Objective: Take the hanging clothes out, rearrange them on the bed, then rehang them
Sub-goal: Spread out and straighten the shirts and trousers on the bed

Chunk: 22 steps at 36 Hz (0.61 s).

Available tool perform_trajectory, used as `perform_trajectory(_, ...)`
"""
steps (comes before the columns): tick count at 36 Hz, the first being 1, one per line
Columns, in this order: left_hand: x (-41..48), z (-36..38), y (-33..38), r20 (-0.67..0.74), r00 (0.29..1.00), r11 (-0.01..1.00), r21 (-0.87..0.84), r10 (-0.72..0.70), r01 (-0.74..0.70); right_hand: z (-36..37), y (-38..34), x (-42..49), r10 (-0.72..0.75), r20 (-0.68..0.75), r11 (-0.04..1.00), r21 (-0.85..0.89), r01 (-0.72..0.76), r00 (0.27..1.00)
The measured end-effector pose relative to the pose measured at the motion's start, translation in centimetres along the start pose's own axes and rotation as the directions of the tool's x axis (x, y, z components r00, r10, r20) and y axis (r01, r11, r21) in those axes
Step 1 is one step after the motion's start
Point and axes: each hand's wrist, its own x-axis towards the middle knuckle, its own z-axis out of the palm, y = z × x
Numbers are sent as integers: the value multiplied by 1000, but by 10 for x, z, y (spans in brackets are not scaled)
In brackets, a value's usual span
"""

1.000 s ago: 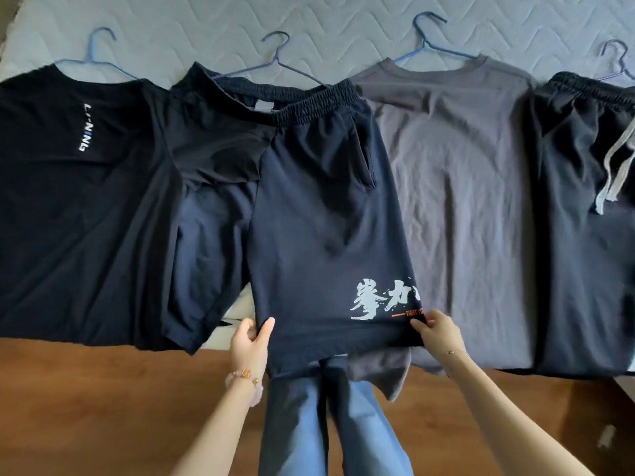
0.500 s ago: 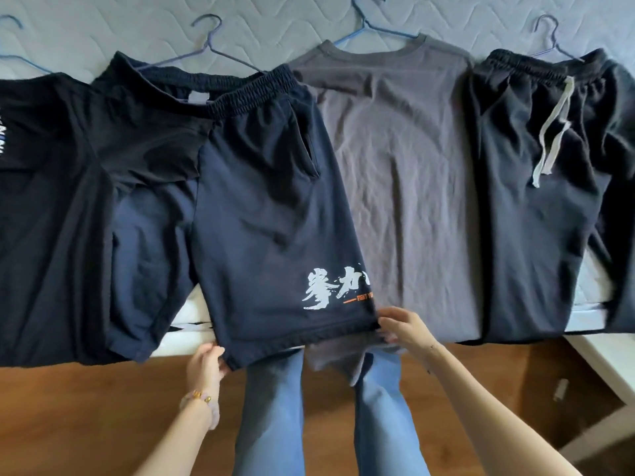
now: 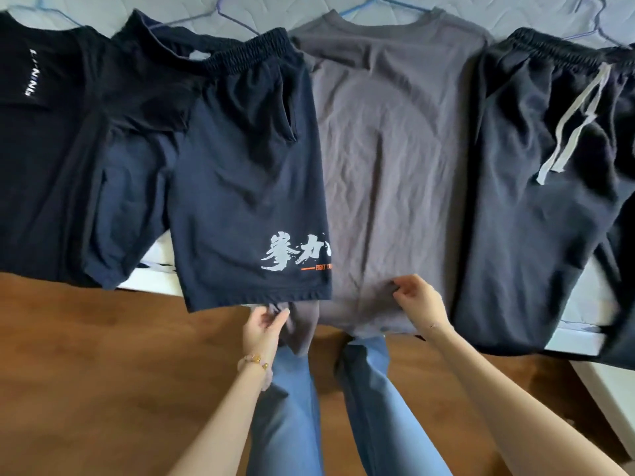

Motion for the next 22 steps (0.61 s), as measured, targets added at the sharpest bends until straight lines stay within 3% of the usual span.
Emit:
perform_trajectory(4, 3, 6, 4, -143, 984, 991, 92, 107, -95, -4, 2, 3, -51, 55, 997, -50, 53, 997)
perform_trajectory(10, 22, -31, 11, -337, 934, 991, 107, 115, -83, -4, 5, 9, -81, 93, 992, -94, 89, 992)
perform_trajectory(15, 27, -51, 22, -388, 898, 965, 234, 208, -122, -5, 6, 12, -92, 105, 989, -108, 103, 990)
perform_trajectory(19, 28, -57, 31, -492, 849, 959, 277, 192, -57, -6, 7, 11, -112, 127, 986, -110, 127, 986)
perform_trajectory(22, 33, -60, 33, -486, 864, 960, 279, 132, 10, -7, 7, 12, -119, 131, 984, -117, 134, 984)
